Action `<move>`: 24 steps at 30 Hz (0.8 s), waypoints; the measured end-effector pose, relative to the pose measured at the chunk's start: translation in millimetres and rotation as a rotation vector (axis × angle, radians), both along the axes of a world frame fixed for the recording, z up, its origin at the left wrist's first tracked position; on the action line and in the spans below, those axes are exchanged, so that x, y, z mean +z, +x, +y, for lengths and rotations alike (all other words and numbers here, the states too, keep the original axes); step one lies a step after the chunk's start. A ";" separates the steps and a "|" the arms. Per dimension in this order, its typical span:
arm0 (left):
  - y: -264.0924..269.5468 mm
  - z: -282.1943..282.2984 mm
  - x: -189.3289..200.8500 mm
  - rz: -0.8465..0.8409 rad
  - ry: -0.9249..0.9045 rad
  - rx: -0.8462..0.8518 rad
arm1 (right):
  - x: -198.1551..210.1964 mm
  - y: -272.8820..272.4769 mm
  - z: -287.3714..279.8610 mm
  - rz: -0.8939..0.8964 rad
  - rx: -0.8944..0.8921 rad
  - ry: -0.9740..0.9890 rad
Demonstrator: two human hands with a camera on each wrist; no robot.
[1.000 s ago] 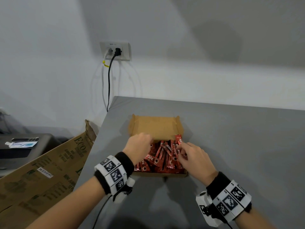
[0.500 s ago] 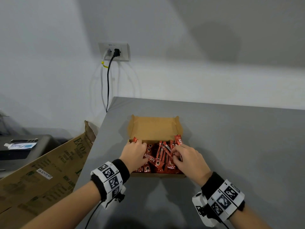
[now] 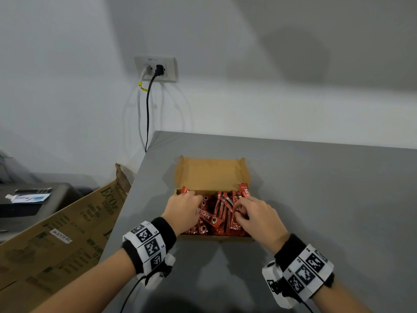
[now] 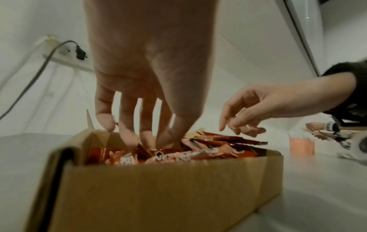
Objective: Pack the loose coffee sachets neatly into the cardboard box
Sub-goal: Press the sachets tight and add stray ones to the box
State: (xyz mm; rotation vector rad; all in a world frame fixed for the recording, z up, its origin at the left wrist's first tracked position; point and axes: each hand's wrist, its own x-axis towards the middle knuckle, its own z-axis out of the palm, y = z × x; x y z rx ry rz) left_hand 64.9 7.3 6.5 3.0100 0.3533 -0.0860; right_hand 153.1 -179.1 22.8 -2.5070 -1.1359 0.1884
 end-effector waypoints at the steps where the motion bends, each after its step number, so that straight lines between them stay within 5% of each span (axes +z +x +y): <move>1: 0.3 4.6 1.6 -0.043 0.005 0.043 | 0.4 0.8 -1.2 -0.002 -0.004 0.007; 5: 0.1 23.7 1.9 -0.056 -0.073 0.110 | 1.6 3.4 -3.6 -0.023 -0.021 0.018; 14: -0.8 19.3 0.3 0.146 -0.098 -0.348 | -1.4 -4.2 8.4 -0.023 0.023 -0.005; 24: -0.9 12.2 -9.9 0.219 0.018 -0.424 | -2.4 7.5 -0.9 -0.023 -0.192 0.029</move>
